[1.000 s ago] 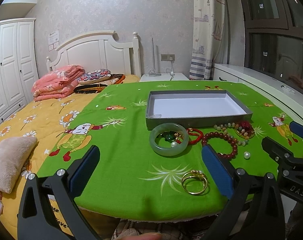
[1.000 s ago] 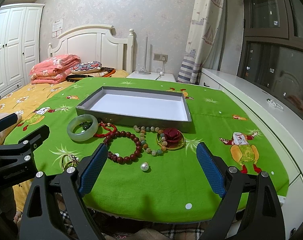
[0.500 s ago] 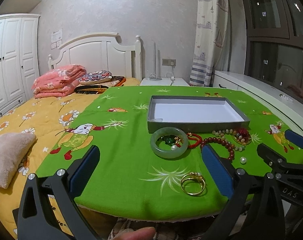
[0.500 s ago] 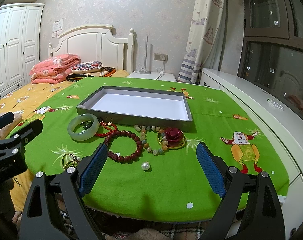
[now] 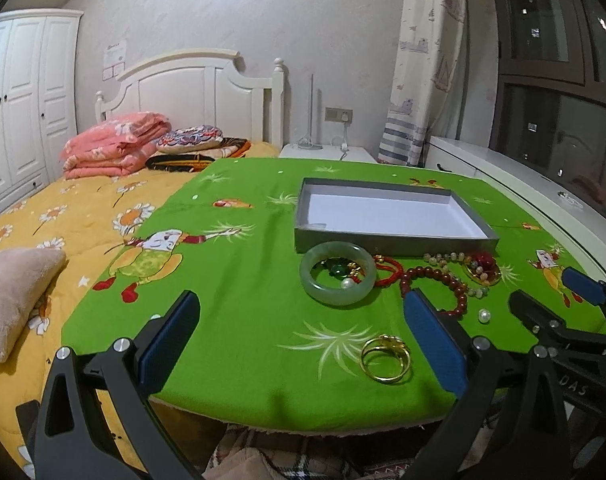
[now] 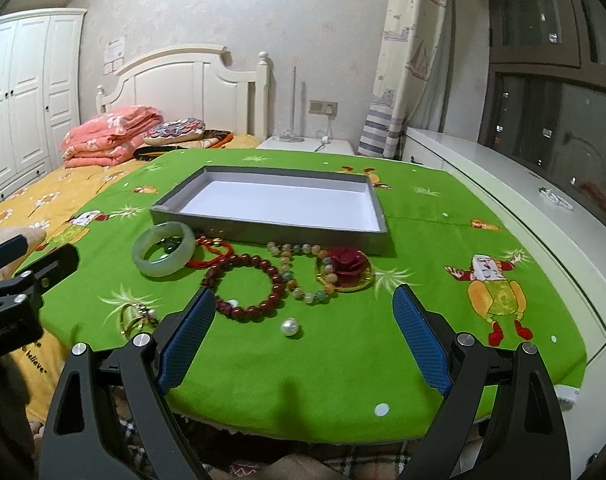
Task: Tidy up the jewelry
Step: 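Grasp the gold ring with the left gripper and lift it, then grasp the dark red bead bracelet with the right gripper while the left holds the ring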
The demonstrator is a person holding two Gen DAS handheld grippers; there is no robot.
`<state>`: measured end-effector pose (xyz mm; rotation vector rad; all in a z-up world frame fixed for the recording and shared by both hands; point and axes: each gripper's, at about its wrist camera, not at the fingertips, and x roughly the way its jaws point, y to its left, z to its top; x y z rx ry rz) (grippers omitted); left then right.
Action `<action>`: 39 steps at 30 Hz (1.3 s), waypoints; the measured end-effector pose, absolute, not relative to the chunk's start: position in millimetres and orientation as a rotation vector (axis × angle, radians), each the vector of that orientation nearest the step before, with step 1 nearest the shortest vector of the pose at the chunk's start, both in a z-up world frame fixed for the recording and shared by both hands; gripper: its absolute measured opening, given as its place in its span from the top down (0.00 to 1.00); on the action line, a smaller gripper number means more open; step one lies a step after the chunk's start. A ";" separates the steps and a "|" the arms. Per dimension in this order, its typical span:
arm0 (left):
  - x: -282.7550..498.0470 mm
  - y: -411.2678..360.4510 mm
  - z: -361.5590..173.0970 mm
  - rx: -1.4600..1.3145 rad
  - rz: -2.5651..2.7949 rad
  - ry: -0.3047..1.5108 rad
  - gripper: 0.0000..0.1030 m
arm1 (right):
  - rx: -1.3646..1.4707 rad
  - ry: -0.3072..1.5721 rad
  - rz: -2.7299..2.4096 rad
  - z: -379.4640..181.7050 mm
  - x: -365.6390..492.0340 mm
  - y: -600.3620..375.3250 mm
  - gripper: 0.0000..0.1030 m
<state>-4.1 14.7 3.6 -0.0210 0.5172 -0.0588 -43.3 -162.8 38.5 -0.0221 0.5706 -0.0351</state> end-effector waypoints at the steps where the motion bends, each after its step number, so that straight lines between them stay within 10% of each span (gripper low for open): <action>1: -3.0 15.7 2.9 -0.025 -0.058 0.521 0.04 | -0.013 0.575 -0.042 37.6 -42.1 -166.6 0.18; 14: 23.0 3.7 -22.0 -0.022 -0.196 0.666 0.05 | 0.086 0.619 -0.060 21.8 -33.0 -201.6 0.18; 25: 47.9 -24.2 -60.3 0.046 -0.254 0.810 0.34 | 0.090 0.652 -0.031 10.1 -25.2 -200.5 0.18; 29: 46.0 -30.0 -60.1 0.088 -0.254 0.796 0.64 | 0.070 0.666 -0.008 6.2 -22.6 -192.9 0.18; 39: 30.2 -10.7 -22.5 0.082 -0.207 0.594 0.64 | 0.060 0.670 0.056 5.5 -19.7 -184.0 0.18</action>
